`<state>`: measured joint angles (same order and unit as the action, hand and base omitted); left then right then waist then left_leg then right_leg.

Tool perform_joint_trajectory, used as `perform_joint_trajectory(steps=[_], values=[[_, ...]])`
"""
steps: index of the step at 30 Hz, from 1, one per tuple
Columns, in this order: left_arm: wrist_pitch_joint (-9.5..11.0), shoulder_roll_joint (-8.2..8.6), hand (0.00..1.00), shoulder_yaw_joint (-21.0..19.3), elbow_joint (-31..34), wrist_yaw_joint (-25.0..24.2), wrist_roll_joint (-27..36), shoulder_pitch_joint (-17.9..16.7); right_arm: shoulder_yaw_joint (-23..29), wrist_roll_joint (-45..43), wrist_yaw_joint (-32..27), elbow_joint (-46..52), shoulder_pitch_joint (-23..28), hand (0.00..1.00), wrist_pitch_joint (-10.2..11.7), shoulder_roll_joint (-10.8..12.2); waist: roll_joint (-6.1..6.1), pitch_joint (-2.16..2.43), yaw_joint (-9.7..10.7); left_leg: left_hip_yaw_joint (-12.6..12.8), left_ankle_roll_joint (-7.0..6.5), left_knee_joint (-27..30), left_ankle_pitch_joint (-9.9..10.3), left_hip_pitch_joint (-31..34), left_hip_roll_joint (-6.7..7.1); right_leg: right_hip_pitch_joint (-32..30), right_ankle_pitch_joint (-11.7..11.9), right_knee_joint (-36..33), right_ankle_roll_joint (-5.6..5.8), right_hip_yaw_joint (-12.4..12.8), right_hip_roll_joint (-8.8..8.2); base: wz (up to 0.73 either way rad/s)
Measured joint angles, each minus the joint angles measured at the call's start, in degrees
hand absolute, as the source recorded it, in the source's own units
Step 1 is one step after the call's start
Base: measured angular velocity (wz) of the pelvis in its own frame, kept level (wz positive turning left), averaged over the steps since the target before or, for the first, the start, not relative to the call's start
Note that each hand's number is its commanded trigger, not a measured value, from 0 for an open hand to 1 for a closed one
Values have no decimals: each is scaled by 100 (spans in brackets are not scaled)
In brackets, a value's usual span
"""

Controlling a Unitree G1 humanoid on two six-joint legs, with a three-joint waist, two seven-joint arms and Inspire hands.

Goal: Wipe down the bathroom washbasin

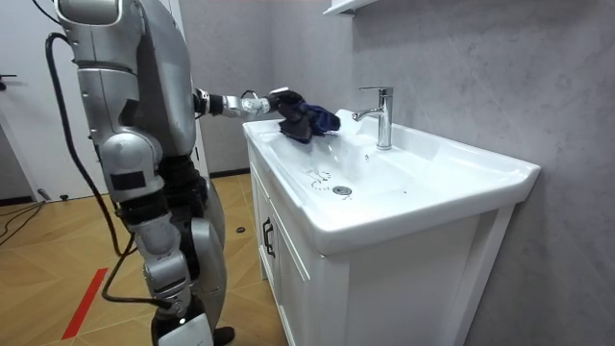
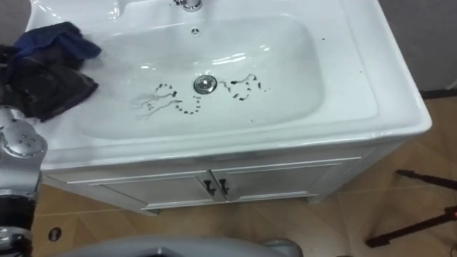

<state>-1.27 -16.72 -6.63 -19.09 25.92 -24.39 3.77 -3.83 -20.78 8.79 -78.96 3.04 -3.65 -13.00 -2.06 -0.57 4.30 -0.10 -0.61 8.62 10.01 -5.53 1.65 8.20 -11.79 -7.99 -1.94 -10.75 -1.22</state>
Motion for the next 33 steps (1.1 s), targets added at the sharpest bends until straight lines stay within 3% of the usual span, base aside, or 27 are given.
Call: perform_joint_trajectory(steps=[6, 10, 14, 22, 27, 33], values=[[430, 51, 100, 264, 111, -6, -4, 1, 2, 2, 10, -5, 69, 0, 64, 39, 74, -6, 62, 142, 1, 2, 1, -24, -53, -32, 34, -13, -58, 223, 72, -22], [470, 51, 100, 256, 113, 16, 4, 1, 2, 9, 16, -53, 192, 0, 49, 70, 113, 0, 55, 150, 3, 1, 2, -46, -78, -66, 46, -10, -78, 284, 101, -8], [538, 51, 100, 252, 111, 37, -46, 1, 2, 24, 11, -111, 245, 0, 47, 165, 186, 40, 9, 148, 3, 1, 2, -56, -94, -60, 55, 0, -93, 302, 125, 0], [529, 58, 100, 247, -51, 97, -842, -37, 2, -1, 27, -107, 261, 0, -19, 184, 116, 48, -5, 142, 5, 0, 3, -104, -86, 6, 69, 11, -77, 293, 121, 0], [291, 58, 100, 322, -302, 59, -1591, -303, 2, 8, 137, -75, 272, 0, -50, 160, -34, 48, 12, 147, 5, -4, 3, -109, -88, 2, 82, 19, -74, 310, 120, -1], [23, 58, 100, 366, -891, -64, -2379, -386, 2, 26, 289, 115, 321, 0, -126, 101, -72, 49, 22, 153, 5, 0, 3, -107, -92, -5, 84, 12, -78, 316, 125, 0]])
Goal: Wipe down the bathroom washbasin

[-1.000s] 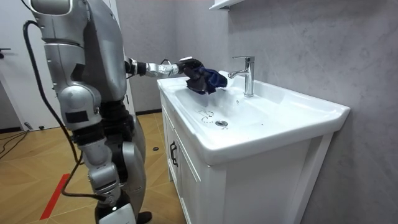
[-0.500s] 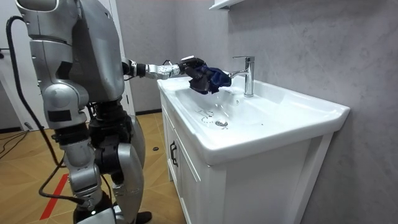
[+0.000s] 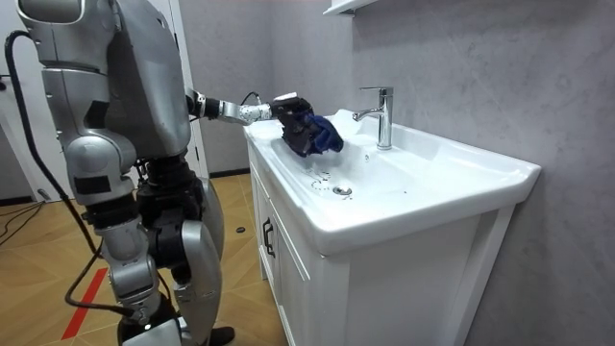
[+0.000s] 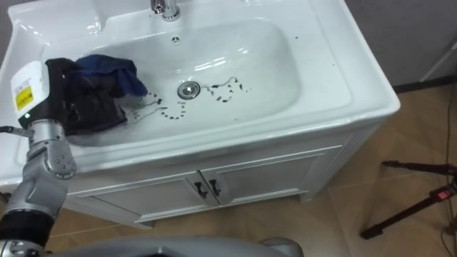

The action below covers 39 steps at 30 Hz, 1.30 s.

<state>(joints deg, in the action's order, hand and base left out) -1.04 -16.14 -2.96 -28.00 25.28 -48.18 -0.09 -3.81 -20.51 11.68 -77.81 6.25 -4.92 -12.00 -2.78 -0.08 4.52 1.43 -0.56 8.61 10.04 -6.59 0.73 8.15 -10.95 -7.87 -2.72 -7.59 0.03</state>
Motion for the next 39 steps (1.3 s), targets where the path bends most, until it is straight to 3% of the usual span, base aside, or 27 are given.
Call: perform_joint_trajectory(steps=[10, 16, 29, 39], values=[[-152, 0, 100, 17, -284, -83, -450, 35, 2, -22, -1, 43, -70, 0, -89, -43, -77, -2, 10, -14, 0, 0, 0, -12, 1, 2, 4, 2, 2, 50, 6, -2], [-174, 4, 100, 279, -602, -191, -669, 41, -7, -2, 7, 48, -70, 0, -199, -53, -145, -5, 6, -6, 0, 0, 0, -88, 0, 43, 1, 4, -4, 141, 9, -8], [-387, 5, 100, 424, -696, -438, -1412, 89, -54, 16, -35, 151, -66, 0, -267, -71, 28, 25, 24, -12, 0, -3, 0, -170, 2, 117, -23, 0, -19, 266, 23, -4], [-591, 4, 100, 809, -925, -193, -1953, 62, -58, 123, -182, 133, -55, 0, -263, -85, 89, 24, 79, 25, 0, -47, 0, -303, -3, 187, -25, 20, -18, 309, 28, -2]])
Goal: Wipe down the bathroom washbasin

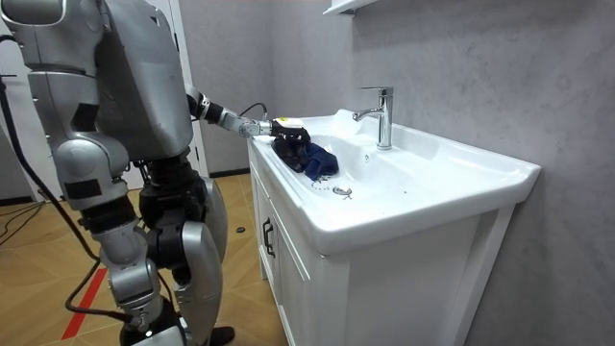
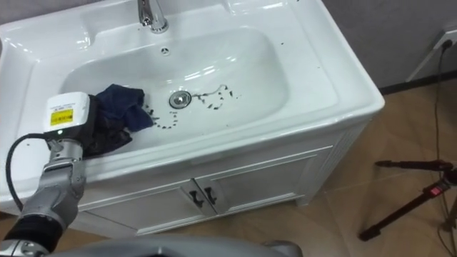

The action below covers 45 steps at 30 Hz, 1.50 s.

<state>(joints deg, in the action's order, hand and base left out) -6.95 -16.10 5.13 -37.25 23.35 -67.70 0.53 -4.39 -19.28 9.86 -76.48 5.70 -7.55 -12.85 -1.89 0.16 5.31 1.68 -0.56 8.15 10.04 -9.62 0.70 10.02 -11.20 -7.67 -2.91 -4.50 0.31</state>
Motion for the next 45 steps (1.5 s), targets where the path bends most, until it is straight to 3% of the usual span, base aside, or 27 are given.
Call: perform_joint_trajectory(steps=[5, 9, 14, 19, 24, 28, 30, 33, 38, 43, 45], values=[[-203, 45, 100, 179, -76, 26, -163, 10, -3, 543, -63, -80, 10, 0, -13, 31, 15, 4, 98, 55, 0, -60, 0, -52, -3, 10, -2, -2, 7, 59, 6, -5], [-230, 59, 100, 263, -101, -7, -168, 21, 21, 924, -49, -87, 61, 0, -9, 55, 0, -3, 179, 87, 0, -60, 0, -55, 2, 2, 5, -4, 27, 107, 4, -2], [-403, 140, 100, 328, -163, -60, -161, 13, 129, 1200, -43, -165, 119, 0, -13, 98, -34, -16, 401, 129, 0, -76, 0, -88, 3, 30, 19, -16, 56, 119, -3, 0], [-425, 337, 100, 328, -316, -179, -127, 202, 130, 1248, -33, -167, 286, 0, -46, 184, -40, -19, 445, 183, -2, -89, 1, -95, -8, 15, 35, -34, 77, 139, 0, 0], [-468, 489, 100, 658, -155, -449, 445, 280, 116, 1227, 27, -162, 285, 0, -131, 194, -24, -17, 713, 416, -42, -156, 23, -103, -57, -10, 62, -69, 114, 171, -10, -2], [-466, 600, 100, 877, 2, -617, 509, 355, 120, 1211, 122, -162, 260, 0, -136, 208, -15, -21, 823, 473, -66, -155, 39, -85, -58, -90, 78, -105, 134, 276, -2, -15], [-464, 651, 100, 998, 12, -730, 533, 494, 119, 1203, 182, -164, 256, 0, -135, 213, 33, -50, 958, 478, -71, -154, 41, -85, -53, -92, 80, -102, 138, 281, -7, 0], [-443, 674, 100, 1161, 11, -836, 637, 708, 130, 1192, 314, -159, 253, 0, -135, 211, 131, -112, 1099, 531, -72, -175, 43, -77, -64, -110, 81, -99, 138, 304, 5, -3], [-446, 757, 100, 1224, 10, -898, 633, 933, 170, 1019, 525, -141, 240, 0, -146, 196, 146, -114, 1228, 749, -73, -181, 47, 78, -119, -313, 165, -99, 123, 559, 72, -25], [-533, 767, 100, 1503, 21, -938, 643, 1068, 157, 981, 532, -89, 353, 0, -227, 198, 136, -109, 1347, 778, -74, -171, 49, 95, -95, -339, 160, -89, 131, 637, 57, -6], [-581, 780, 100, 1560, 11, -1013, 699, 1137, 159, 978, 528, -88, 381, 0, -256, 188, 129, -107, 1386, 930, -74, -171, 54, 78, -108, -365, 159, -80, 132, 665, 58, 0]])
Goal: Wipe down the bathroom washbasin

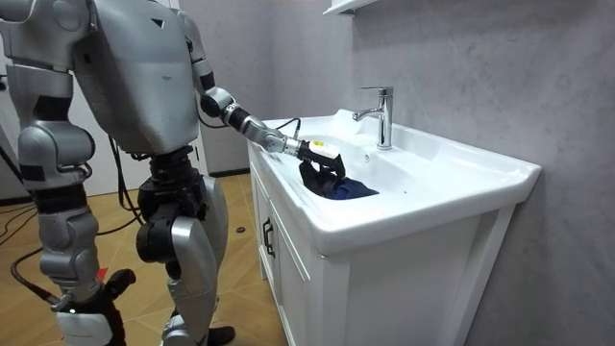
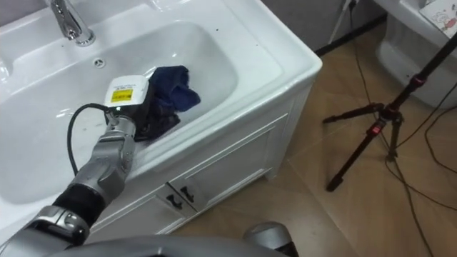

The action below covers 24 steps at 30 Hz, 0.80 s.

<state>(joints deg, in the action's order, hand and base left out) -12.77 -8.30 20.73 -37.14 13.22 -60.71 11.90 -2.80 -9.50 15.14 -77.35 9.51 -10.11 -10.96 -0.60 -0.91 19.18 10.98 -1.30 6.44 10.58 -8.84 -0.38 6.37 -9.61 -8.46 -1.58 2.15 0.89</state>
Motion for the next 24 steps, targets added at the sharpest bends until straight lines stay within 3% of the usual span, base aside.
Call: perform_joint_trajectory(steps=[3, 10, 16, 20, 24], values=[[-56, -1, 100, 48, -3, 2, -1, 7, 19, 3, -4, 2, -12, 0, 2, -12, -26, 0, 130, 139, -5, -7, 22, 1, -29, 2, -1, 3, 1, 15, 17, 0], [-62, -14, 100, 262, -57, -96, 48, 166, 11, 8, -12, -19, -39, 0, 5, -23, -107, -2, 236, 188, -5, -1, 34, -48, -37, 0, 10, -19, 9, 84, 28, -3], [-50, -6, 100, 354, -43, -401, 48, 534, 71, 22, -2, -77, -36, 0, 2, -69, -138, -3, 333, 302, -22, 7, 52, -29, -48, -58, 47, -20, 28, 227, 53, -12], [77, -50, 100, 419, -43, -559, 56, 1022, 71, -13, 3, -50, -103, 0, 29, -124, -244, -11, 401, 405, -40, 12, 70, 29, -57, -131, 100, -34, 48, 355, 66, -15], [245, -218, 100, 408, -66, -559, 81, 1428, 184, -18, -33, -65, -49, 0, 76, -153, -259, -28, 447, 453, -23, 40, 109, 44, -87, -146, 117, -42, 35, 524, 126, -16]])
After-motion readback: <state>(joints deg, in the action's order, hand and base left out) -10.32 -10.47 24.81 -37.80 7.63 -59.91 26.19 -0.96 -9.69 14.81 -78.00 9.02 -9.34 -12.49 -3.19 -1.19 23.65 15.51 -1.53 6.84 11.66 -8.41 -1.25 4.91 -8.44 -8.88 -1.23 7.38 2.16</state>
